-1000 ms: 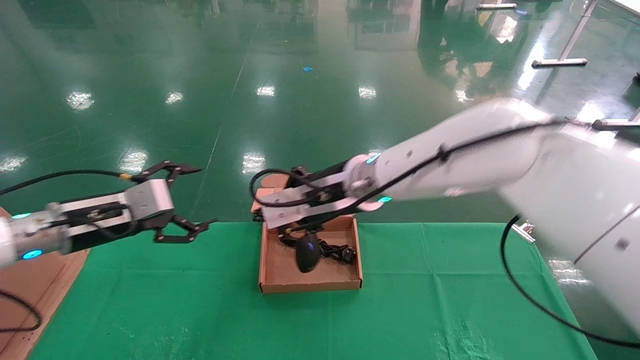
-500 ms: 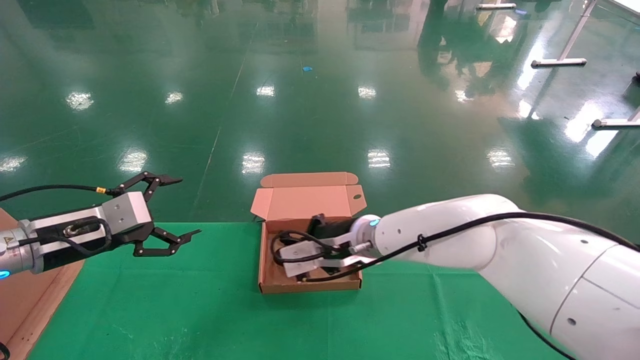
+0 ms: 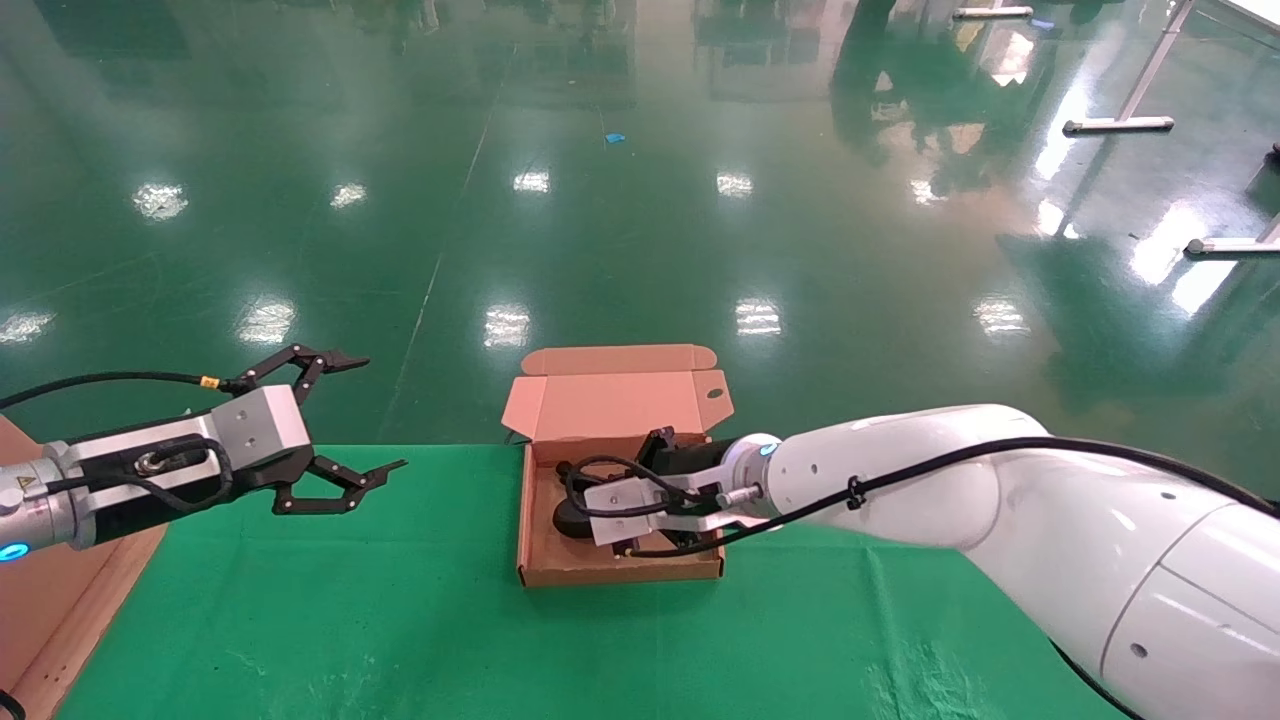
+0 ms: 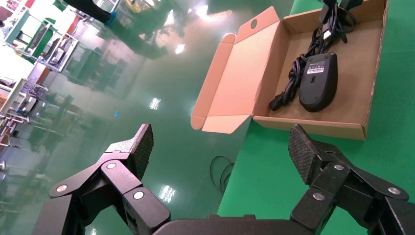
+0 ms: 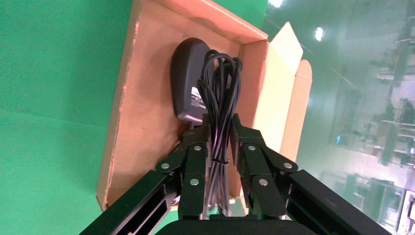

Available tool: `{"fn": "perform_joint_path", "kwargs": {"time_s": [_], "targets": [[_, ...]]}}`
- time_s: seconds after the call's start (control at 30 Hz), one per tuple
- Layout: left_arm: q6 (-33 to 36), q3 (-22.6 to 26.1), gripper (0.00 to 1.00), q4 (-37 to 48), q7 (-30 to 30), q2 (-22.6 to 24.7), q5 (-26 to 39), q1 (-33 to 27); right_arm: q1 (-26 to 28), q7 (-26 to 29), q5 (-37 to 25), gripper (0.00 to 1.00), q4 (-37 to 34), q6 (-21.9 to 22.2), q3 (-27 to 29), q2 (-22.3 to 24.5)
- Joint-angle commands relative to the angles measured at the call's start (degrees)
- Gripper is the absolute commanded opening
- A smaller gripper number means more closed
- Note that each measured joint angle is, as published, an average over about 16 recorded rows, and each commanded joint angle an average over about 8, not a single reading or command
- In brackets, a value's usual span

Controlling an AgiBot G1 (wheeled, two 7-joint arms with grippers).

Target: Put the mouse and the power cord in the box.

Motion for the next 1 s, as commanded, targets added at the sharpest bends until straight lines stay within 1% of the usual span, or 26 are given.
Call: {"fn": "perform_joint_path", "kwargs": {"time_s": [0.03,0.4,0.5,0.63,1.0], "targets": [[0.0,0.0,1.0,0.1,0.0,0.1,0.0,0.0,0.0,0.0,0.0,1.0,0.0,-0.1,0.1,0.0],[0.3,0.0,1.0,0.3,-0.1,0.3,0.1,-0.1,0.3,0.0,-0.1,1.0,0.3,-0.8,0.5,0.1],[0.9,-0.6,1.0,-0.3,-1.0,0.2,0.0,0.2,-0.3,0.2,0.7,1.0,0.9,-1.7,1.7,0.9],[2.6,-2.3,1.0,-2.1,-3.6,-0.1,-0.2,1.2,-2.1,1.0,3.0,1.0,2.6,-4.3,5.2,3.1],[8.6,-8.3,1.0,-8.6,-13.1,-1.4,-1.0,4.8,-8.6,4.0,11.4,1.0,8.9,-14.0,17.8,11.1]]}}
